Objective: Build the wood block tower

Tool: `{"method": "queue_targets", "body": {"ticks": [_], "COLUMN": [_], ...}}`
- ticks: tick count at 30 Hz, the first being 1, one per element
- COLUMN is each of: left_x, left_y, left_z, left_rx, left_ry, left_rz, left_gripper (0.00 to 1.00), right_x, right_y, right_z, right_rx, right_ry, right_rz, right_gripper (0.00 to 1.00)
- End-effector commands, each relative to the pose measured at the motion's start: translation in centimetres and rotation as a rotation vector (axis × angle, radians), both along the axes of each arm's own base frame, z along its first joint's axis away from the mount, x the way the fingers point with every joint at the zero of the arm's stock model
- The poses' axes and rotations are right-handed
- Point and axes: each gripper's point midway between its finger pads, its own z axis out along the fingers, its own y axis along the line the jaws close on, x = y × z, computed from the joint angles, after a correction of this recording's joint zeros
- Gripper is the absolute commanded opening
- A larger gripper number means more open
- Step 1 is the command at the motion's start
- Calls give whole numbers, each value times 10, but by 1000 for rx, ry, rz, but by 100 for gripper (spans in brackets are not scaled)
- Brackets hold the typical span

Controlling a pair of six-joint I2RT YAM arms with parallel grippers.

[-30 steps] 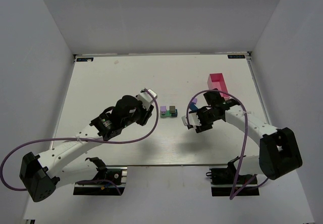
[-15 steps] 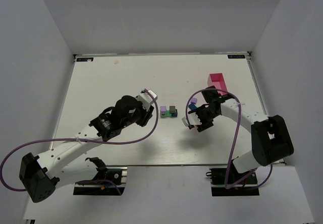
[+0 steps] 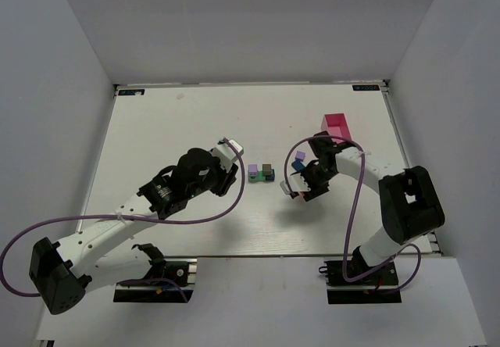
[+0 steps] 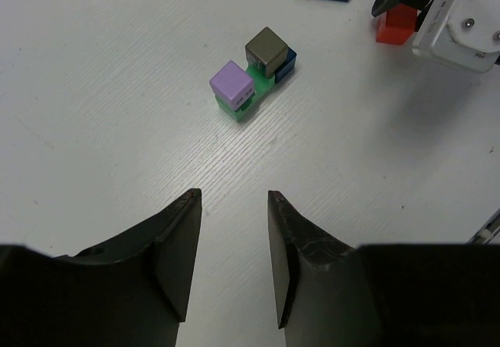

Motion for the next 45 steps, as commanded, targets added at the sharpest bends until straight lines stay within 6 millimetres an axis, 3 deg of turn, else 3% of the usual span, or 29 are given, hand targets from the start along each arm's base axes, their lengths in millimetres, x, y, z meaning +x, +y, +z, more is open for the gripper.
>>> {"method": "queue_targets", "body": {"ticks": [1, 6, 11, 13, 17, 19, 21, 25, 27, 31, 33, 35, 36, 38, 45], "left_x": [-2, -1, -1, 0, -2, -1, -1, 0, 0, 1, -1, -2, -2, -2, -2], "left_y": [0, 2, 2, 3, 6, 7, 8, 13, 18, 22, 25, 26, 26, 26, 24], "left_z": [12, 12, 15, 15, 18, 23, 26, 27, 27, 33, 36, 38, 38, 44, 40], "left_rx": [-32, -29, -36, -33, -42, -53, -57, -58, -55, -62, -74, -78, -78, -95, -89], "left_ry": [-18, -21, -28, -31, -39, -56, -65, -78, -88, -107, -118, -135, -135, -149, -139], "left_rz": [-5, 3, 3, 11, 11, 19, 28, 46, 63, 84, 85, 80, 80, 81, 72], "left_gripper": [50, 50, 50, 50, 50, 50, 50, 50, 50, 50, 50, 50, 50, 50, 50], "right_x": [3, 2, 0, -2, -5, 4, 12, 18, 27, 39, 43, 44, 46, 46, 52], "right_y": [-1, -1, 2, 5, 31, 48, 62, 84, 88, 114, 120, 129, 132, 139, 153], "right_z": [3, 4, 14, 22, 74, 103, 130, 150, 148, 157, 143, 148, 136, 139, 114], "right_rx": [-13, -19, 0, 19, 194, 277, 345, 398, 378, 356, 309, 307, 280, 263, 170], "right_ry": [5, 28, 29, 36, 22, 15, 63, 110, 119, 142, 153, 139, 153, 144, 119], "right_rz": [8, -6, -21, -39, -94, -158, -291, -383, -451, -488, -492, -477, -483, -474, -472], "right_gripper": [54, 45, 19, 14, 8, 0, 0, 0, 0, 0, 0, 0, 0, 0, 0]}}
